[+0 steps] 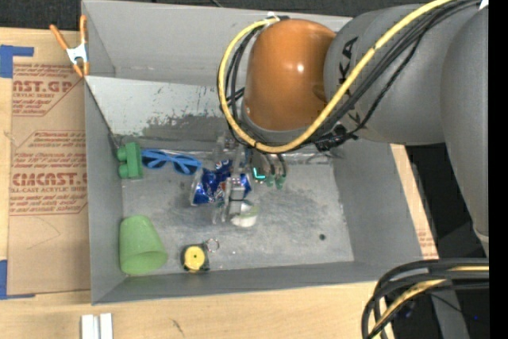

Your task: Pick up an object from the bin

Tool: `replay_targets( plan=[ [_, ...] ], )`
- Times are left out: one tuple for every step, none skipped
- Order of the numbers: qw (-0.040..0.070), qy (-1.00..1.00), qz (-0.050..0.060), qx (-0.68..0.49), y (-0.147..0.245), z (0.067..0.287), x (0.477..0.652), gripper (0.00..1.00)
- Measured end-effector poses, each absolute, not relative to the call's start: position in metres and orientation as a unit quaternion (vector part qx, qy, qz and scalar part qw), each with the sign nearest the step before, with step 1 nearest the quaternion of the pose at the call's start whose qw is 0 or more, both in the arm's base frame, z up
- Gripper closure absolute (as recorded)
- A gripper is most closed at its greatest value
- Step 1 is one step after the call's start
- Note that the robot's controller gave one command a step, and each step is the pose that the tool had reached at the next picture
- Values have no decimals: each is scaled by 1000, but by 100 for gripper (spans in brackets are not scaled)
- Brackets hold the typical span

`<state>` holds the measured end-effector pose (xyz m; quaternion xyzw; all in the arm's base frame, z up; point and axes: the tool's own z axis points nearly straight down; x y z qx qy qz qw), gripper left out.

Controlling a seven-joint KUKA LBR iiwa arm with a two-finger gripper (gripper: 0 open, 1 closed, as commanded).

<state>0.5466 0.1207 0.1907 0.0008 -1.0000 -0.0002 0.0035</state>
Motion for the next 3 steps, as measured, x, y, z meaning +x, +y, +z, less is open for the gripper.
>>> replay_targets(
  plan=[
    [3,-1000,0,14,101,68,563,0],
    [0,-1000,-1,13,101,72,565,100],
    [-6,-999,0,32,84,217,588,100]
  ],
)
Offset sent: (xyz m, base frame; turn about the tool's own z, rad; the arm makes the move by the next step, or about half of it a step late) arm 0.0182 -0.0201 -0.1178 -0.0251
